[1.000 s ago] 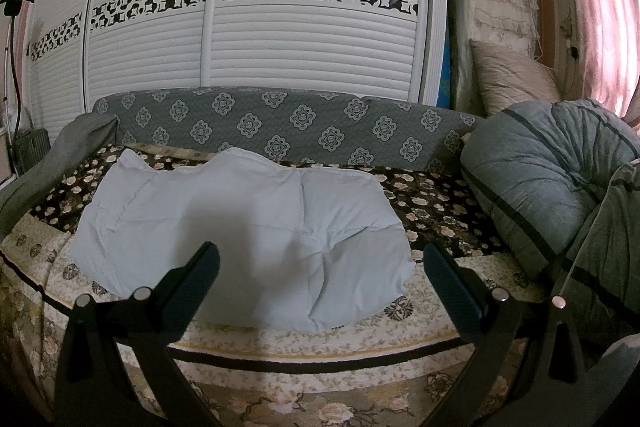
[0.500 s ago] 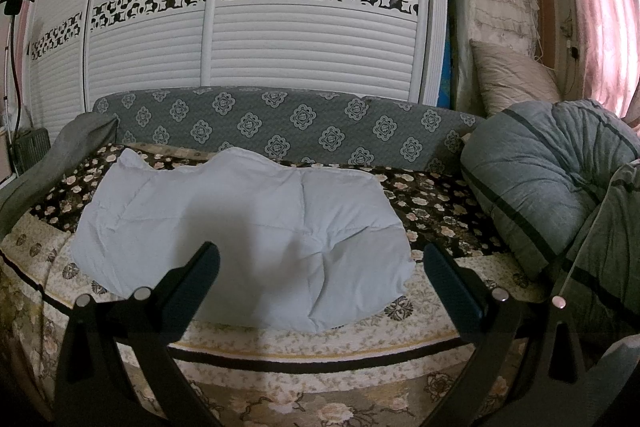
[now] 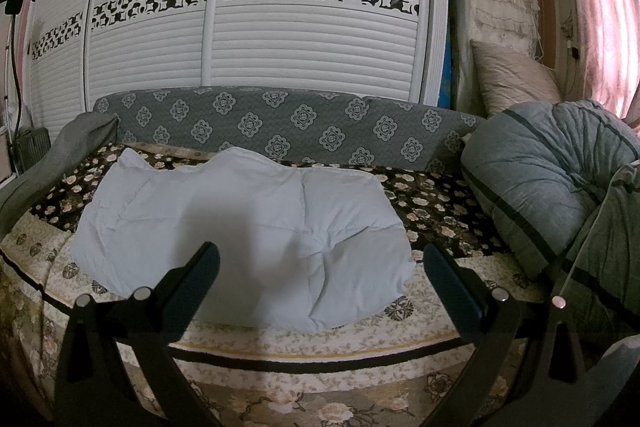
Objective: Fold large clothes
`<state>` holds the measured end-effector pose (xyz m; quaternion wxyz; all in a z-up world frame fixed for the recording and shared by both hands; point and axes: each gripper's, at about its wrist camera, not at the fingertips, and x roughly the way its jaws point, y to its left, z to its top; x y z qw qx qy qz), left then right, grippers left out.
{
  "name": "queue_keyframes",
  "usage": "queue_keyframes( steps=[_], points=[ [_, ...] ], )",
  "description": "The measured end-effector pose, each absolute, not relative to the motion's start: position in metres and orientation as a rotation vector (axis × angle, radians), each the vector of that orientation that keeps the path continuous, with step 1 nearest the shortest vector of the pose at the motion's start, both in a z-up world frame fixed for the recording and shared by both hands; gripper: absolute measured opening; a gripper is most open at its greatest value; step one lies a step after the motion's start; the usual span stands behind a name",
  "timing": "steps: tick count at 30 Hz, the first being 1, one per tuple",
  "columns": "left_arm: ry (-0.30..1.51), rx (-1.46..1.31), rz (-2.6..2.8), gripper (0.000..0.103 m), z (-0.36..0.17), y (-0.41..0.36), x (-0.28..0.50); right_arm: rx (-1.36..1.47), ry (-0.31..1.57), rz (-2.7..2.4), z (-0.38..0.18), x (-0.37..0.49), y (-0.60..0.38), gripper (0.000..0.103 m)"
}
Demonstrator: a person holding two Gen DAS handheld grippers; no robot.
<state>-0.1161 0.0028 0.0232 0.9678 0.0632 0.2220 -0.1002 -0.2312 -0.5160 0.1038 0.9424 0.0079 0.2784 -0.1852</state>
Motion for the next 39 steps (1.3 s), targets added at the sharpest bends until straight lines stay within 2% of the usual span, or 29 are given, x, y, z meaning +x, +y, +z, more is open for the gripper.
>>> queue_keyframes(
  steps=[39],
  points=[
    [0.464,0.140,-0.199,0.100,0.0208,0.0060,-0.1154,0.015,0.568,-0.378,0.1044,-0.2309,-0.5150,0.101]
  ],
)
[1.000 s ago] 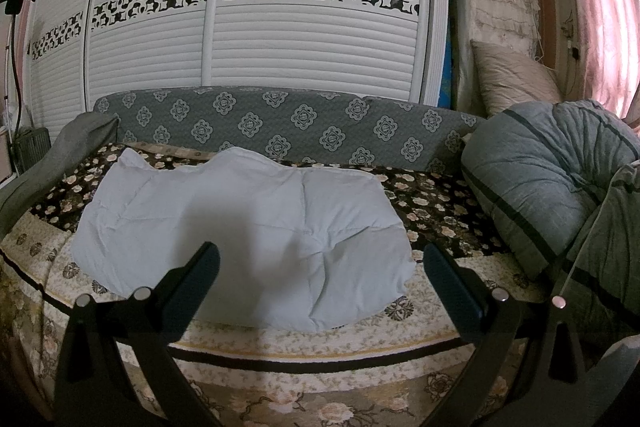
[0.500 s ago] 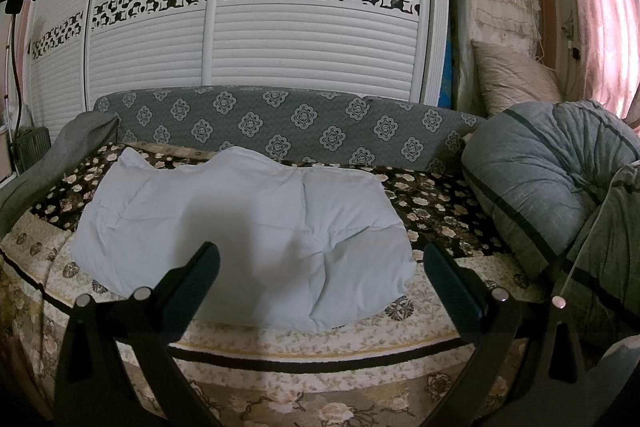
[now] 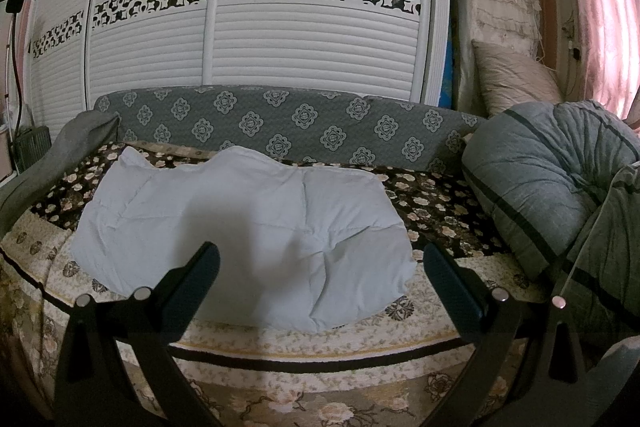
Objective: Fold large clothes
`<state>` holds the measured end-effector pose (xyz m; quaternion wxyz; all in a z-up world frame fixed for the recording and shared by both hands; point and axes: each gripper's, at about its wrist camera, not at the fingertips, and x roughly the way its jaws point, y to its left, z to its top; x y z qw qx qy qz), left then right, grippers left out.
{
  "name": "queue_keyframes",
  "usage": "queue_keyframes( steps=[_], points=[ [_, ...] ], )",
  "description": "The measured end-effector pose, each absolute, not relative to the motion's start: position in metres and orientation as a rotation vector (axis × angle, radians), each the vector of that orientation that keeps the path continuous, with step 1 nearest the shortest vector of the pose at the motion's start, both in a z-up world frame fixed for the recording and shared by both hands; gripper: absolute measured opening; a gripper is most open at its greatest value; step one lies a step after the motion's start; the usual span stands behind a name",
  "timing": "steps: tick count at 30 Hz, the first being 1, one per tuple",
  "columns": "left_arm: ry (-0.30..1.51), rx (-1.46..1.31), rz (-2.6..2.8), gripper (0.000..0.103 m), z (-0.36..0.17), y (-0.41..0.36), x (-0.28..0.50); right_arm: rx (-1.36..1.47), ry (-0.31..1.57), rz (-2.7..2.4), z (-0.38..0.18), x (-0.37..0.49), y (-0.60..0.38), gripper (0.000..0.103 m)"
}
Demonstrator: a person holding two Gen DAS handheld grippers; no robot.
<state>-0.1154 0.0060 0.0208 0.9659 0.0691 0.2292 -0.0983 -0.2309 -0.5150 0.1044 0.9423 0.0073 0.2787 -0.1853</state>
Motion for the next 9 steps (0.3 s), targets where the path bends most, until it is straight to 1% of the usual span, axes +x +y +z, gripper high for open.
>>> queue_keyframes(
  steps=[9],
  points=[
    [0.457,0.152,-0.232,0.100,0.0192,0.0008,-0.1201,0.015,0.570,-0.378,0.1046,-0.2306,-0.5150,0.101]
  ],
)
